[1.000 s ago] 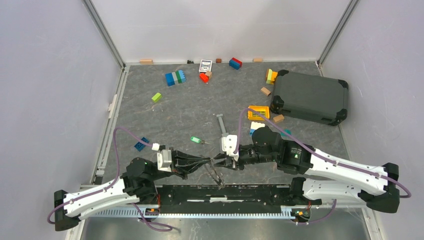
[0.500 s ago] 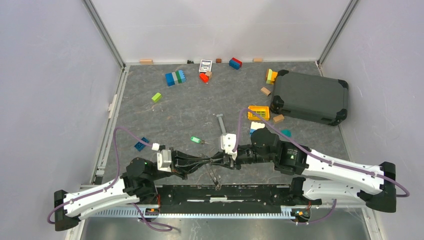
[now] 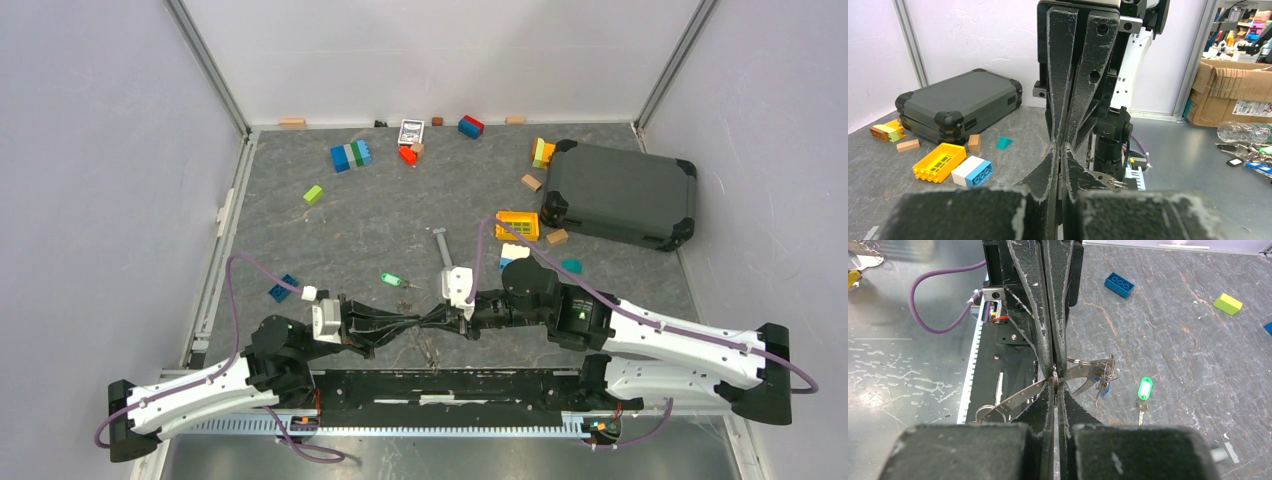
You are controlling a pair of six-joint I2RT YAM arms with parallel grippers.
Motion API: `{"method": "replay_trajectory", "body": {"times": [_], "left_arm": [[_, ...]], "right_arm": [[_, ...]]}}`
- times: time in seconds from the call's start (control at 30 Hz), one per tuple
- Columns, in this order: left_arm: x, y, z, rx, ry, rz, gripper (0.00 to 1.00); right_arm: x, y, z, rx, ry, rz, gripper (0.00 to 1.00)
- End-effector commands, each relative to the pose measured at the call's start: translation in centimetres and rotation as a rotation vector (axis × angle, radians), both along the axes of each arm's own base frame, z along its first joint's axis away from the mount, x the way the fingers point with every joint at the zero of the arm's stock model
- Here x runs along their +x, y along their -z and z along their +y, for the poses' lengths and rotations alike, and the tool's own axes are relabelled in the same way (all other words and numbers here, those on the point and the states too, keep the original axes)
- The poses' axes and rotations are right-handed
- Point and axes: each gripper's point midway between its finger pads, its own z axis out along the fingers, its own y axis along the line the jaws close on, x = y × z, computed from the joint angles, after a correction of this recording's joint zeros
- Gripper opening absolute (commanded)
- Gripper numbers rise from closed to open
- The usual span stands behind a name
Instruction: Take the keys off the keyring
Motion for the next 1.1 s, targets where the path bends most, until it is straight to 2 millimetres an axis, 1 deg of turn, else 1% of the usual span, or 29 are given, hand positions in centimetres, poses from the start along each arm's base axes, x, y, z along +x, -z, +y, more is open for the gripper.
{"method": "replay_trajectory", "body": {"times": [0.0,0.1,0.13,0.17,0.23,0.3,0.37,0.4,0.5,0.67,0.7,0.8,0.9,1.07], "left_arm": [[-0.7,-2.5,0.5,-0.092,0.029,-0.006,0.02],[-0.6,-2.4,0.6,-0.086,0.025,0.002,0.02],[-0.5,-2.2,0.6,-0.075,0.022,0.008,0.05],[-0.5,-2.3,0.7,-0.069,0.016,0.01,0.09],[-0.3,-2.2,0.8,-0.052,0.005,0.018,0.27],[-0.2,-2.4,1.1,-0.047,-0.011,0.019,0.4],[-0.1,-2.6,1.5,-0.043,-0.027,0.015,0.45],[0.0,-2.6,1.6,-0.039,-0.031,0.015,0.46],[0.4,-2.5,2.0,-0.037,-0.059,0.026,0.46],[1.0,-1.8,1.7,-0.013,-0.083,0.049,0.43],[1.0,-1.7,1.6,-0.008,-0.082,0.052,0.43],[1.1,-1.4,1.4,0.002,-0.082,0.057,0.43],[1.3,-0.9,1.1,0.016,-0.086,0.068,0.42],[1.4,0.4,0.5,0.057,-0.081,0.081,0.4]], "right_arm": [[-0.1,-2.4,0.1,0.095,0.0,-0.034,0.0],[-0.1,-3.0,-0.3,0.102,0.0,-0.05,0.0],[0.0,-3.1,-0.5,0.092,0.005,-0.057,0.0],[0.2,-3.2,-0.6,0.077,0.013,-0.063,0.0],[0.6,-3.0,-1.1,0.015,0.029,-0.078,0.0],[1.0,-2.3,-1.7,-0.081,0.044,-0.089,0.0],[1.6,-1.8,-2.4,-0.169,0.068,-0.099,0.0],[1.9,-1.8,-2.7,-0.205,0.081,-0.104,0.0],[2.8,-0.6,-3.9,-0.346,0.129,-0.104,0.0],[4.0,2.7,-6.1,-0.62,0.201,-0.068,0.0],[4.7,3.5,-6.8,-0.689,0.243,-0.074,0.0],[5.7,5.2,-8.3,-0.833,0.318,-0.079,0.0],[6.1,5.5,-8.2,-0.86,0.341,-0.073,0.0],[5.9,4.8,-7.6,-0.838,0.324,-0.068,0.0]]}}
